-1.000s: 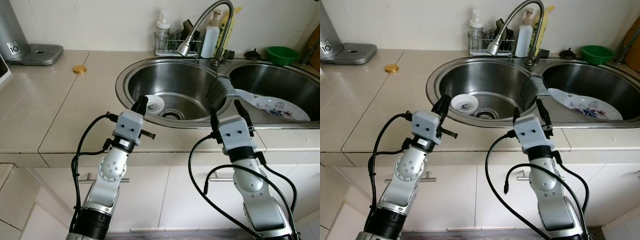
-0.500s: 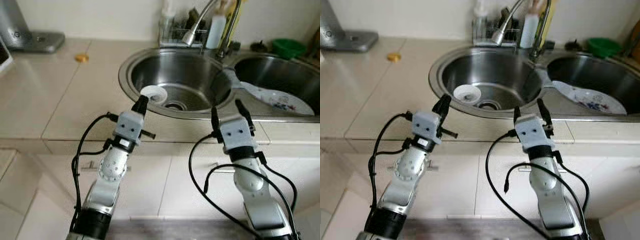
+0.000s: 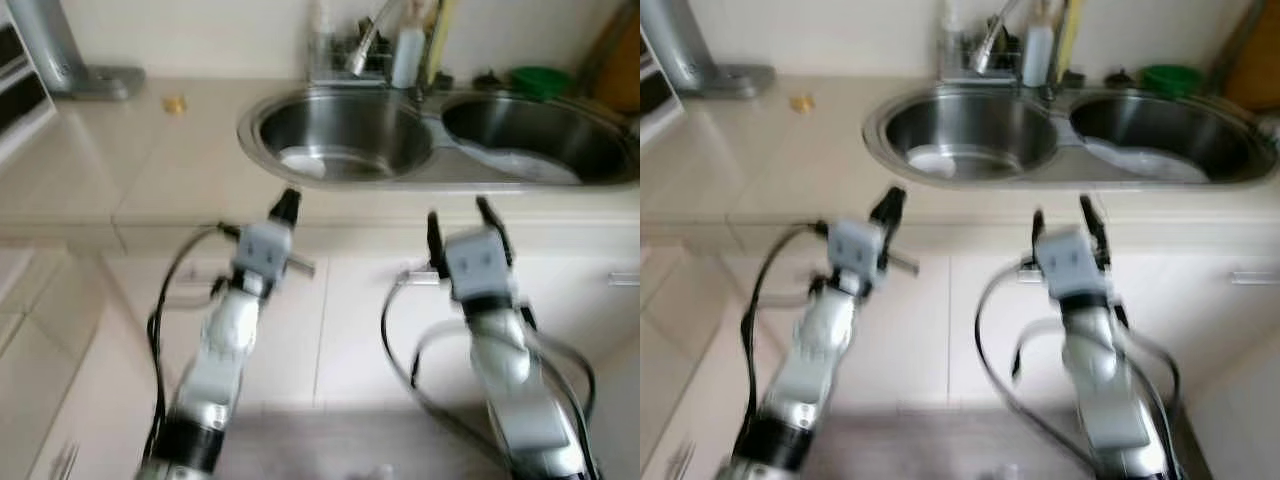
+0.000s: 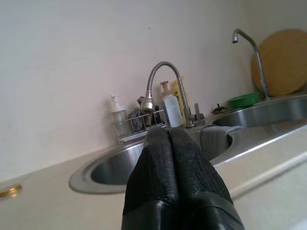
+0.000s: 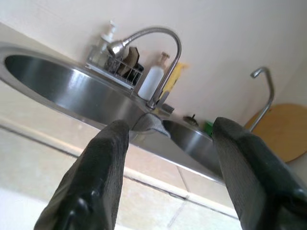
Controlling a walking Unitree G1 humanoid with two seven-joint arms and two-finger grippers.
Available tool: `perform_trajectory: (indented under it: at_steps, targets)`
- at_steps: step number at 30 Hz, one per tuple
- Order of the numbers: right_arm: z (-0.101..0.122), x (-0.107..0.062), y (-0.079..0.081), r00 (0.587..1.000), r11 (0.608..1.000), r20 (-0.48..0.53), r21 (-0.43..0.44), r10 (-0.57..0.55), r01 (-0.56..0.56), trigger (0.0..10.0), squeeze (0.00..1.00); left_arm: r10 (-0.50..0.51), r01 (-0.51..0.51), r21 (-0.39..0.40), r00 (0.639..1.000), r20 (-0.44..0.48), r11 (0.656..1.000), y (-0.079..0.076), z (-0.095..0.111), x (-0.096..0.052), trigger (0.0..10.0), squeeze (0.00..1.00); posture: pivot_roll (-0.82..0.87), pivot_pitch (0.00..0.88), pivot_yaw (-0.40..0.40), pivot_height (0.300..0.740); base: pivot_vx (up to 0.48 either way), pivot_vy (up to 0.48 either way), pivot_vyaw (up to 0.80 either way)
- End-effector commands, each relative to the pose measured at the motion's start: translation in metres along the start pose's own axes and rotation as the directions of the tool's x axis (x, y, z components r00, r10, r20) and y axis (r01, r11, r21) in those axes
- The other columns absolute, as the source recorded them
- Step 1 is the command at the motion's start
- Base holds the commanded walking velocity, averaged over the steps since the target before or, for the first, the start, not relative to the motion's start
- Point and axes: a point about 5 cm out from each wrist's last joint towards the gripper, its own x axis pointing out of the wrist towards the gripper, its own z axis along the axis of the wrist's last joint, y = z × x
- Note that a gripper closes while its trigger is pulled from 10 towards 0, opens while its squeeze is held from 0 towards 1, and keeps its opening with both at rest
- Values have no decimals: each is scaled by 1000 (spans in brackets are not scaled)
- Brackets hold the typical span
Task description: Kitchen organization
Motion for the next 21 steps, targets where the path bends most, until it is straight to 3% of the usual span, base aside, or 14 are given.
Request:
perform_trajectory:
  at_steps: [1,6,15,21]
  targets:
    - [3,2,-3,1000,1000,14,0,-7,7,10000,0,-7,7,-9,1000,-3,1000,-2,0,1,10000,0,-76,0,-43,740,-304,0,0]
    - [1,1,-4,1000,1000,8,1,-4,4,10000,0,-7,7,-7,1000,-5,1000,-2,0,0,10000,0,-77,0,-43,740,-296,0,0]
    - [-4,0,-5,999,1000,-35,26,3,-3,10000,0,-11,11,-3,1000,-15,1000,-3,-2,-2,10000,0,-80,0,-42,740,0,0,0]
    - [-11,-6,2,993,995,-82,65,82,-77,10000,0,-21,21,-6,998,-56,1000,-3,-8,-6,10000,0,-83,0,-42,740,0,0,0]
